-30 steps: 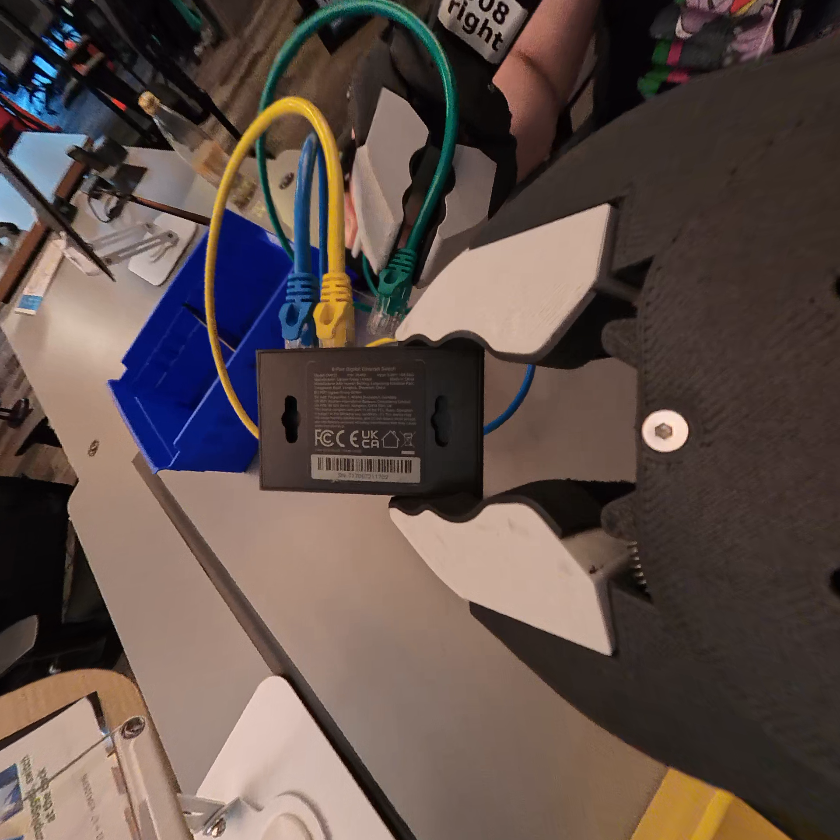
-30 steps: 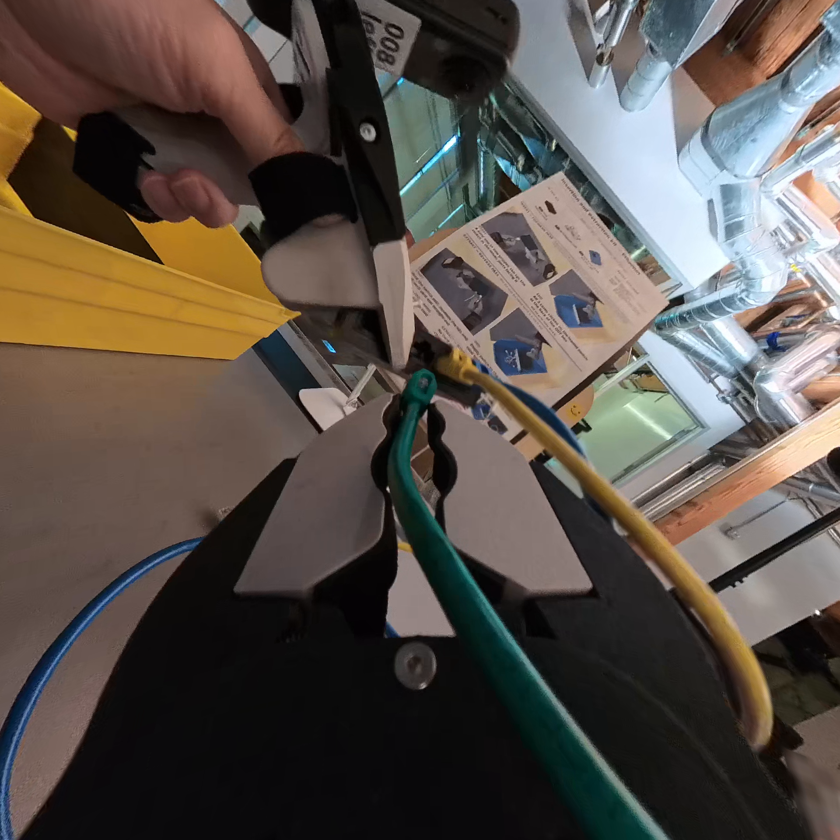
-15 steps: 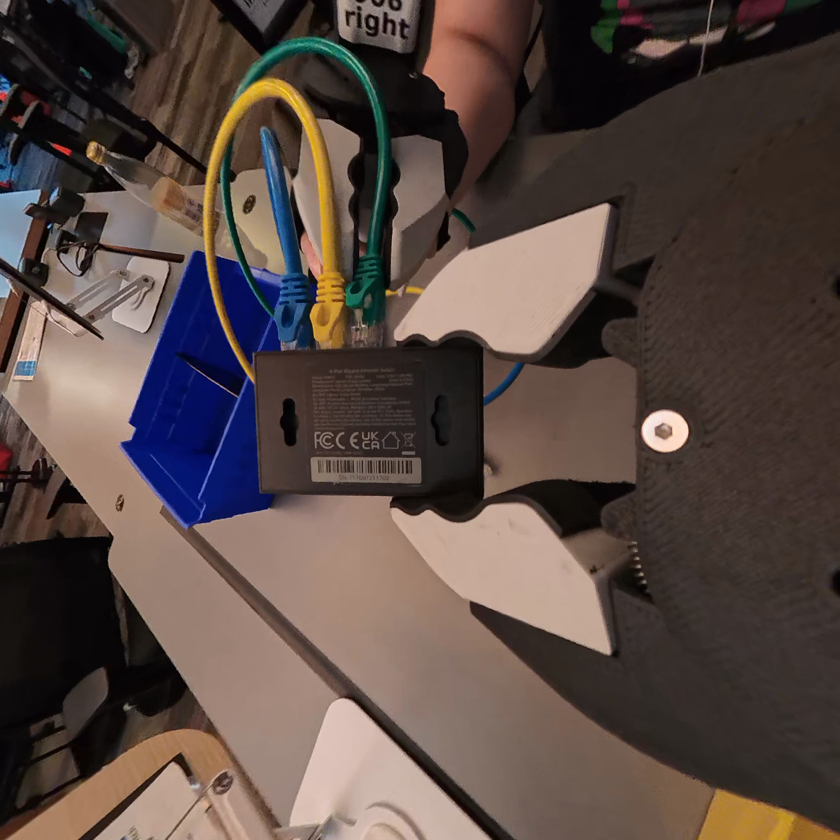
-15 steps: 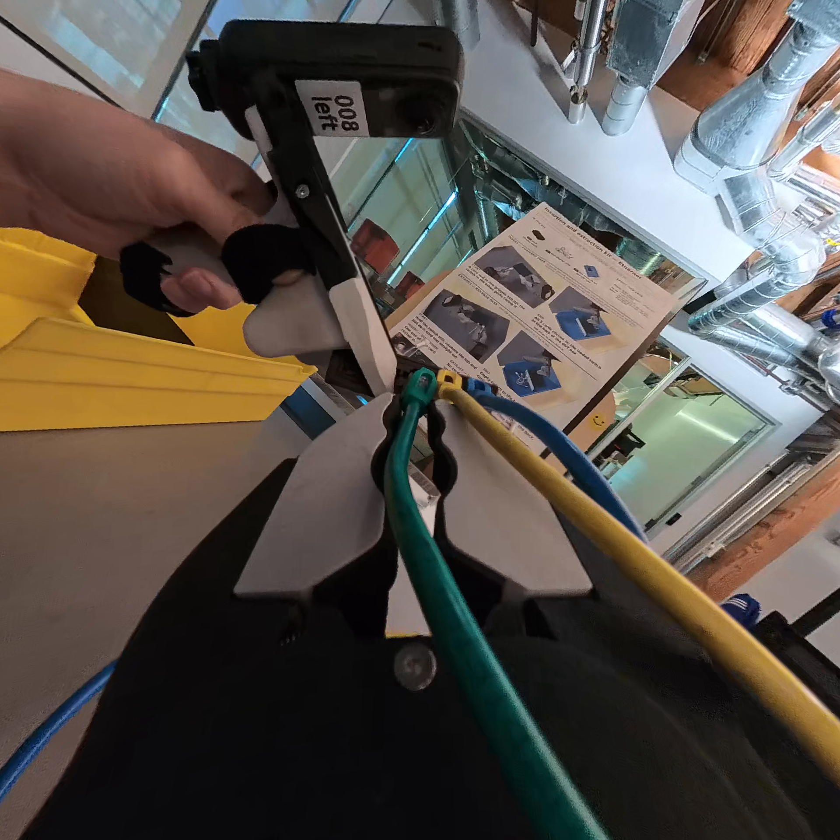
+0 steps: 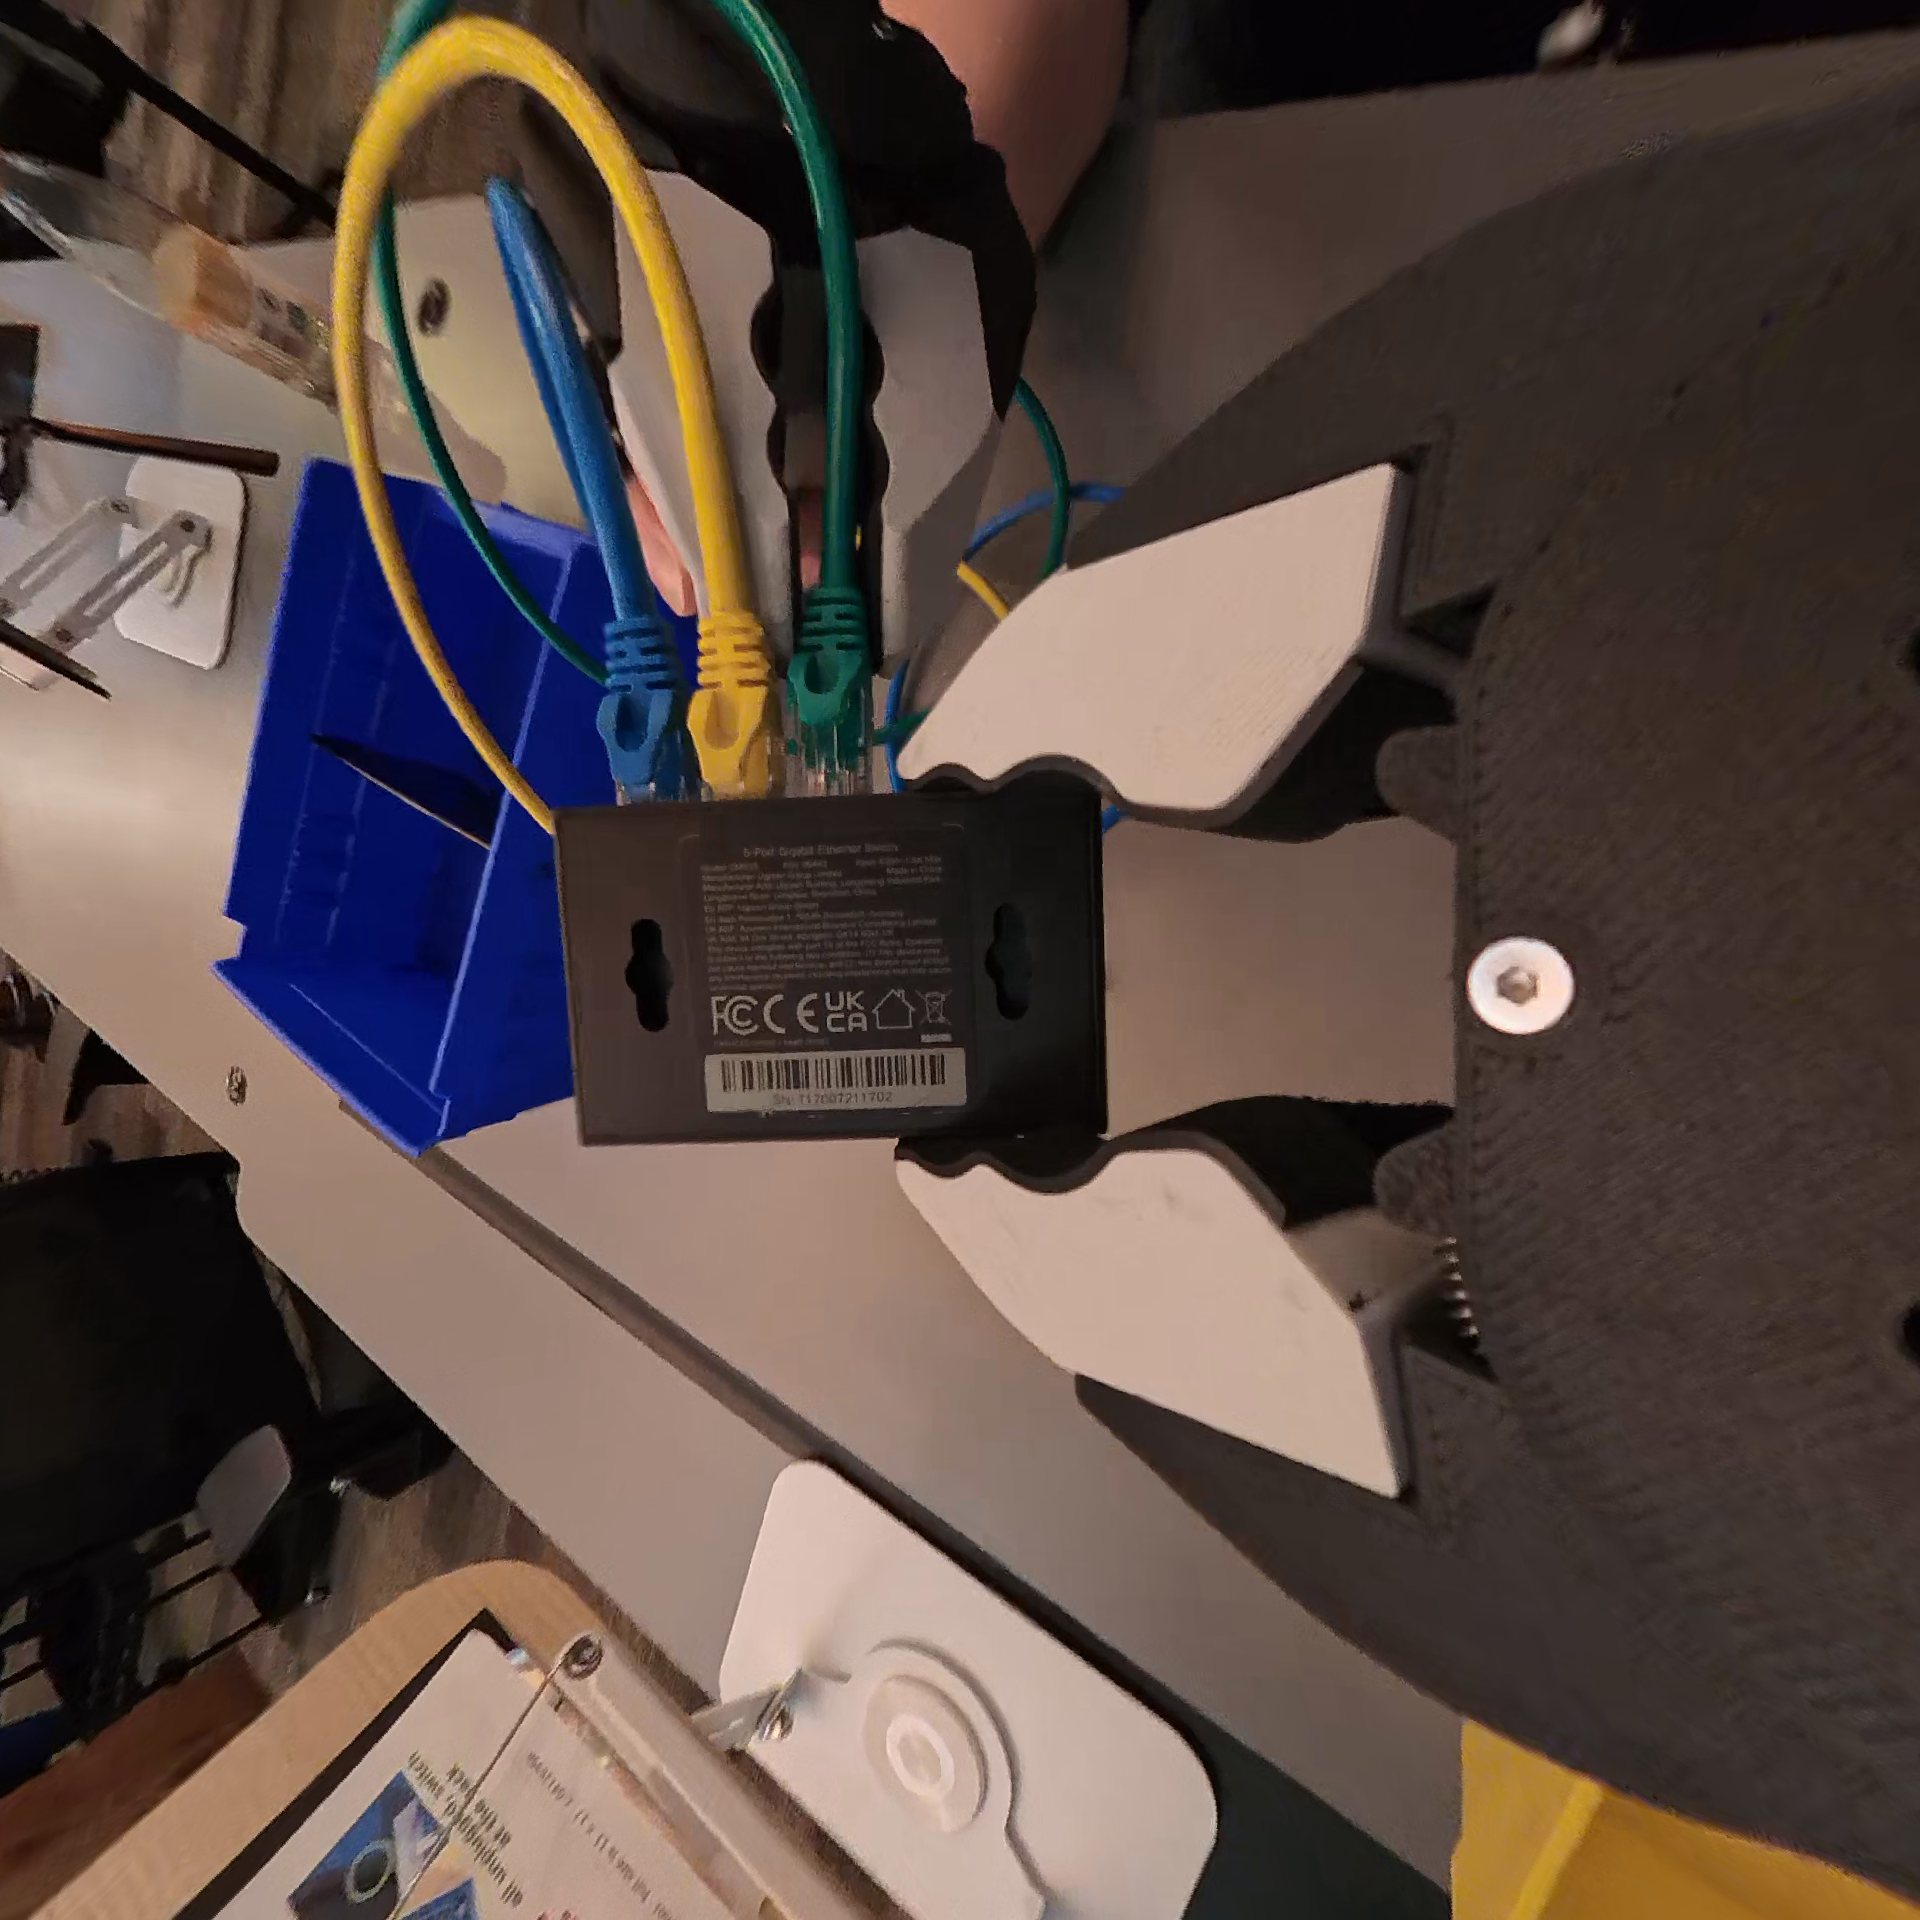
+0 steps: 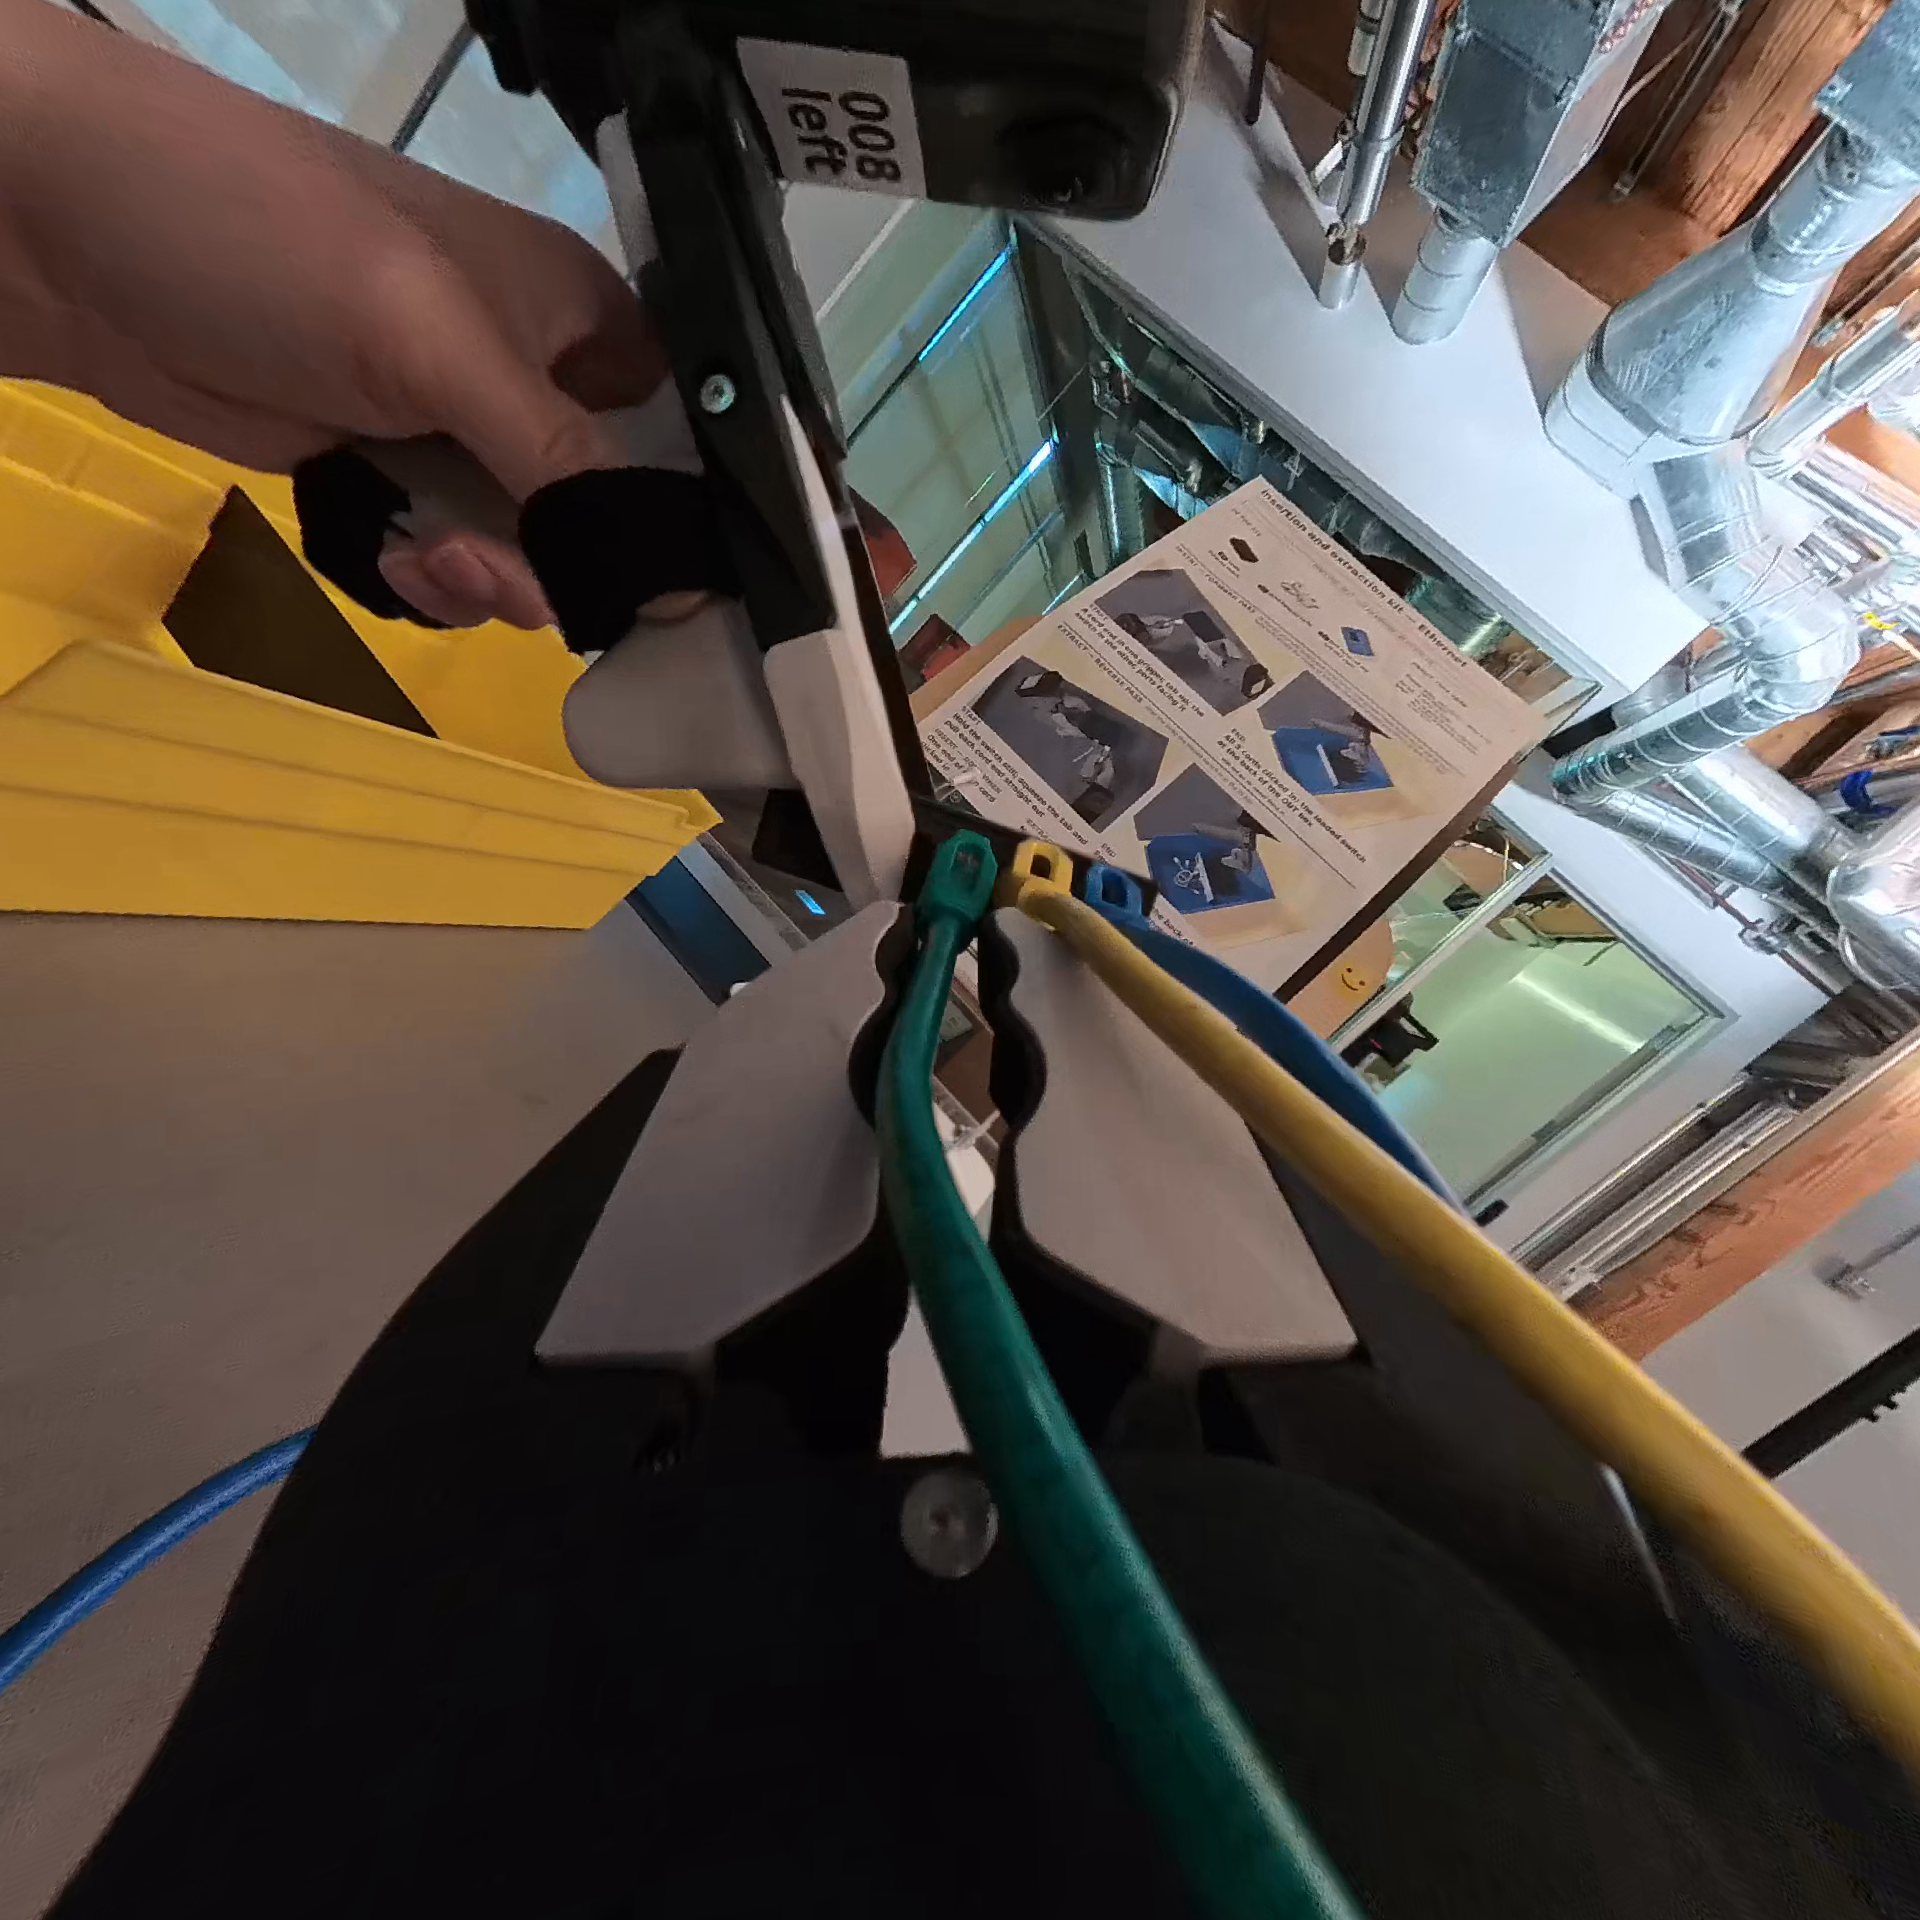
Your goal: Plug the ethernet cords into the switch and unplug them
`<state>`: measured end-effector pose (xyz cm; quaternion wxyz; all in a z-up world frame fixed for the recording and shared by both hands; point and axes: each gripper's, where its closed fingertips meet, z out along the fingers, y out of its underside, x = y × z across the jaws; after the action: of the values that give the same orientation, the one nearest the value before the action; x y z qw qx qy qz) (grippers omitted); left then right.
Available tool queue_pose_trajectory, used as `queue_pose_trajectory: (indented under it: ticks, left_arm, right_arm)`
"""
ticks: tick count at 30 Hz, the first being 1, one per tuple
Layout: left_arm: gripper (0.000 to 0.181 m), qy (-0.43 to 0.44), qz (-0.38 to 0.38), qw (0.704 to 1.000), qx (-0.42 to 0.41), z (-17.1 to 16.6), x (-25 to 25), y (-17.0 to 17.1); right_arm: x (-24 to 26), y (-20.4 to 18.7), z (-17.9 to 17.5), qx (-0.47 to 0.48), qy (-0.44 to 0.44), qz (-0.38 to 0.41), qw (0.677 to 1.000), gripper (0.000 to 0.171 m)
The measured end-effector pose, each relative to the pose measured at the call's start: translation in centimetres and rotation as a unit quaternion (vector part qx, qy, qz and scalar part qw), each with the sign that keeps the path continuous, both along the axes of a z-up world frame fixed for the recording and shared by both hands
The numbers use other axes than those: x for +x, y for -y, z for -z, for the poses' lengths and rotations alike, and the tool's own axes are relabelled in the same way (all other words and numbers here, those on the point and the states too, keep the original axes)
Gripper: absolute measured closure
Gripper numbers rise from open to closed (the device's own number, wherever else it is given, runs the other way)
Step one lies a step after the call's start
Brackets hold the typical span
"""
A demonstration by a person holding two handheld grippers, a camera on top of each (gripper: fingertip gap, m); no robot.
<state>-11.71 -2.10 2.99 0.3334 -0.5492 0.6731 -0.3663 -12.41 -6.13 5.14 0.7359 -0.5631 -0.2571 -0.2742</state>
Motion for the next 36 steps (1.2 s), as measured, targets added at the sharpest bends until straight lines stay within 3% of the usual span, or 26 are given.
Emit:
queue_pose_trajectory:
  ticks: [3,19,25,33,36]
  left_arm:
    - [0.121,0.002,-0.003,0.998,0.057,-0.1,-0.1,0.0]
    - [0.121,0.077,-0.046,0.99,0.108,-1.9,2.0,0.2]
    - [0.121,0.1,-0.054,0.984,0.134,-3.1,2.0,0.9]
    - [0.121,0.114,-0.064,0.986,0.106,-3.6,1.5,0.0]
    - [0.121,0.114,-0.061,0.987,0.099,-3.6,1.5,0.1]
  right_arm:
    - [-0.1,0.2,-0.1,0.012,-0.006,0.001,1.0,0.159]
    - [2.8,-0.3,0.0,0.007,-0.127,0.052,0.991,0.161]
    - [2.3,0.6,-0.8,0.034,-0.157,0.008,0.987,0.157]
    - [2.2,1.3,-1.4,0.087,-0.192,0.015,0.977,0.147]
    - [1.6,1.9,-1.8,0.112,-0.185,-0.008,0.976,0.159]
